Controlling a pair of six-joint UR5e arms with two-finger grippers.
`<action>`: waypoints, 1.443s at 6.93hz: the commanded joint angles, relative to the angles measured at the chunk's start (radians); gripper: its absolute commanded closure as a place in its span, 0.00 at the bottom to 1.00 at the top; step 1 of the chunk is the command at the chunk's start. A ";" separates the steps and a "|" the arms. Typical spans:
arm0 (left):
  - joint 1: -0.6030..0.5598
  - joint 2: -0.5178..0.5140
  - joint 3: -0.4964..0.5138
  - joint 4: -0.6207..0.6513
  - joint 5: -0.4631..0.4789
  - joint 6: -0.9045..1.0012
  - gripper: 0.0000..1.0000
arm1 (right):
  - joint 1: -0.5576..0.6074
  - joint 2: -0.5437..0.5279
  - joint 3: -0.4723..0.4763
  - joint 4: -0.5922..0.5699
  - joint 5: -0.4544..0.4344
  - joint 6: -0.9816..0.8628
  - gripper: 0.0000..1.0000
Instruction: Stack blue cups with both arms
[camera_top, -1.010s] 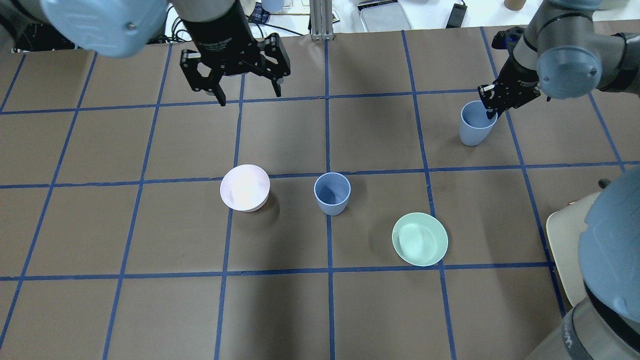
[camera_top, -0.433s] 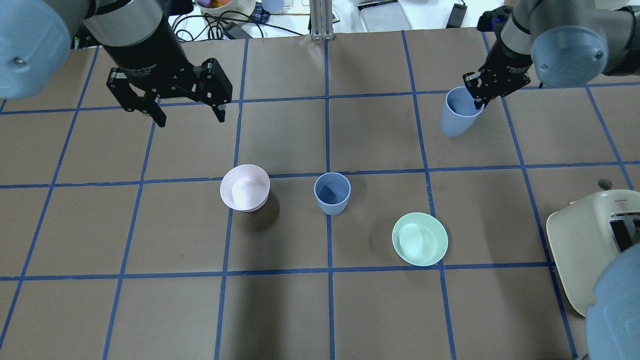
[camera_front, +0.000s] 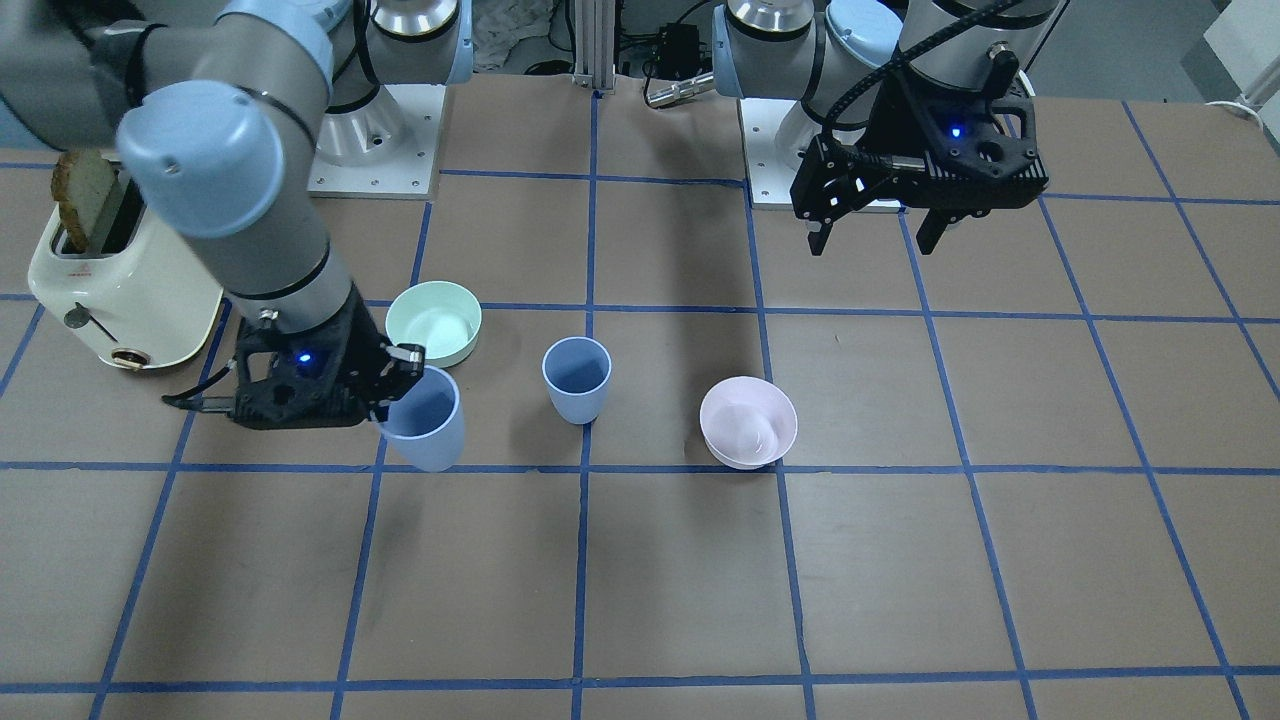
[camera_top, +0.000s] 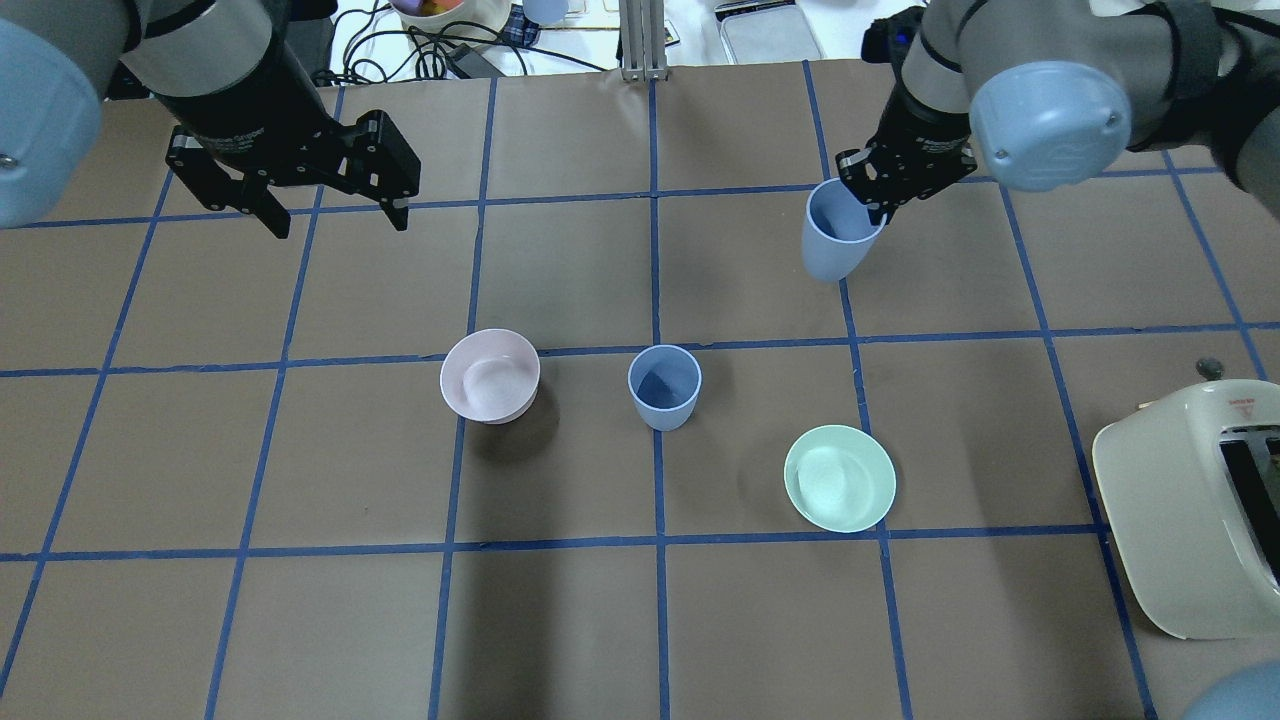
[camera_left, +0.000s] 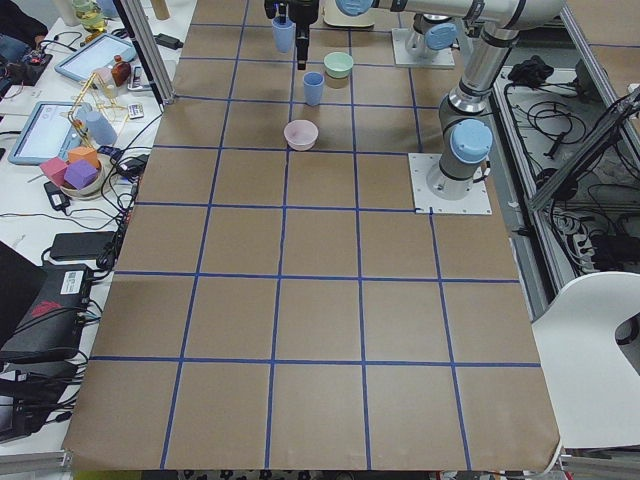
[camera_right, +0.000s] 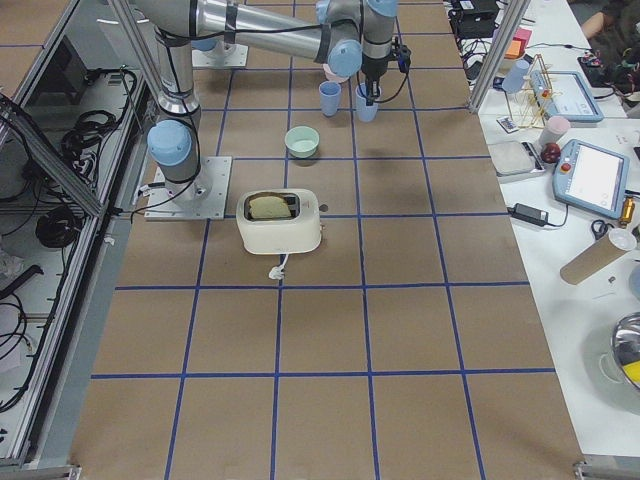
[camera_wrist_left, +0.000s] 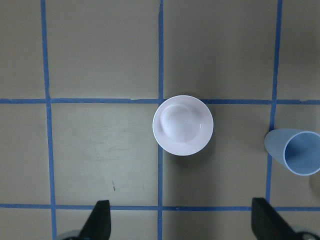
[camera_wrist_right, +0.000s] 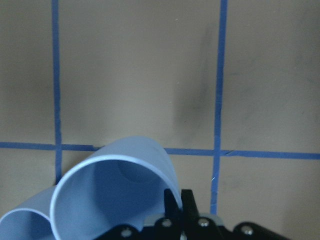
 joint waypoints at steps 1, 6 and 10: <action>0.004 0.001 0.000 0.003 0.000 0.002 0.00 | 0.151 -0.061 0.044 0.001 0.002 0.198 1.00; 0.003 0.004 0.000 0.003 0.003 0.002 0.00 | 0.249 -0.040 0.053 0.002 -0.003 0.286 1.00; 0.003 0.004 0.000 0.003 0.003 0.002 0.00 | 0.250 -0.040 0.093 -0.010 0.003 0.286 1.00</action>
